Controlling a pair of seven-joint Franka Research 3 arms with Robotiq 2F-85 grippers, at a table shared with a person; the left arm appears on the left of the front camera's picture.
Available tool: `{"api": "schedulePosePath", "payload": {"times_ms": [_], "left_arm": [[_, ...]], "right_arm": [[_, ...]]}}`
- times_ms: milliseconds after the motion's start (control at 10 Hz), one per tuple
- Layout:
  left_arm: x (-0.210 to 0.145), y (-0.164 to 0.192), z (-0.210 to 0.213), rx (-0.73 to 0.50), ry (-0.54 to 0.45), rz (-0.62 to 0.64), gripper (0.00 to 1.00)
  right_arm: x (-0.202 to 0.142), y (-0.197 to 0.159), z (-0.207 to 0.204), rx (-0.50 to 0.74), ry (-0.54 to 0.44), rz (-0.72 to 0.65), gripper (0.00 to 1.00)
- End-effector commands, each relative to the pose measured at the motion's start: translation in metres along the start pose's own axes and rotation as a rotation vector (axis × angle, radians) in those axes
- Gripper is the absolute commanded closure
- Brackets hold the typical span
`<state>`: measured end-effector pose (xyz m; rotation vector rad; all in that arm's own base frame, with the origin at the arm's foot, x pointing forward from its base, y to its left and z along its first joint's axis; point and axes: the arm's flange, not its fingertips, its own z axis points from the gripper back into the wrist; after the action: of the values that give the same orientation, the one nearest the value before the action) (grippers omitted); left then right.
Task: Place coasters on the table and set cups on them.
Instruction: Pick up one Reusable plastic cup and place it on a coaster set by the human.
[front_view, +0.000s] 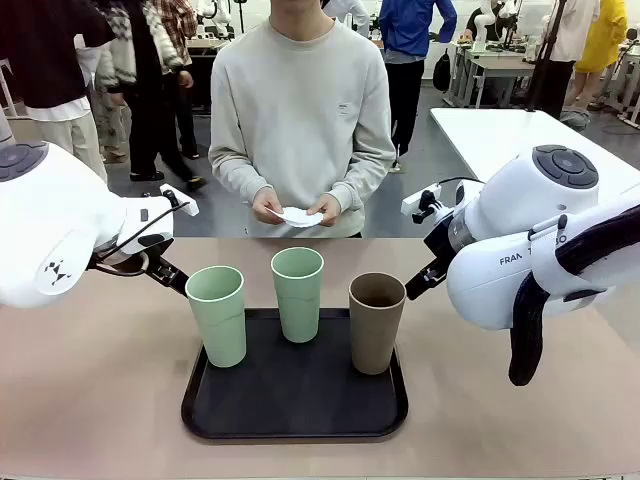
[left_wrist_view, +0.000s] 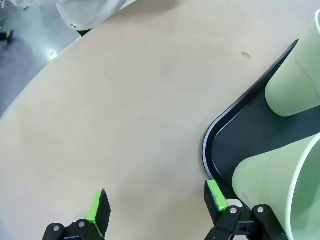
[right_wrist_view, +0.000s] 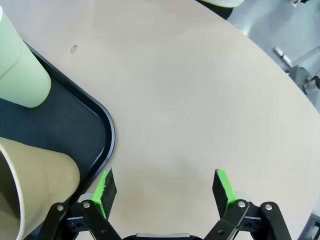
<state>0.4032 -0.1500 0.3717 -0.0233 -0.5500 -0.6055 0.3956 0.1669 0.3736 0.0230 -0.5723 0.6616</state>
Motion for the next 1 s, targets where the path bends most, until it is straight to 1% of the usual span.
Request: {"api": "schedulePosePath", "payload": {"times_ms": [0, 900], "left_arm": [[0.0, -0.0001, 0.0, 0.0, 0.0, 0.0, 0.0], [0.0, -0.0001, 0.0, 0.0, 0.0, 0.0, 0.0]], "right_arm": [[0.0, 0.0, 0.0, 0.0, 0.0, 0.0, 0.0], [0.0, 0.0, 0.0, 0.0, 0.0, 0.0, 0.0]]}}
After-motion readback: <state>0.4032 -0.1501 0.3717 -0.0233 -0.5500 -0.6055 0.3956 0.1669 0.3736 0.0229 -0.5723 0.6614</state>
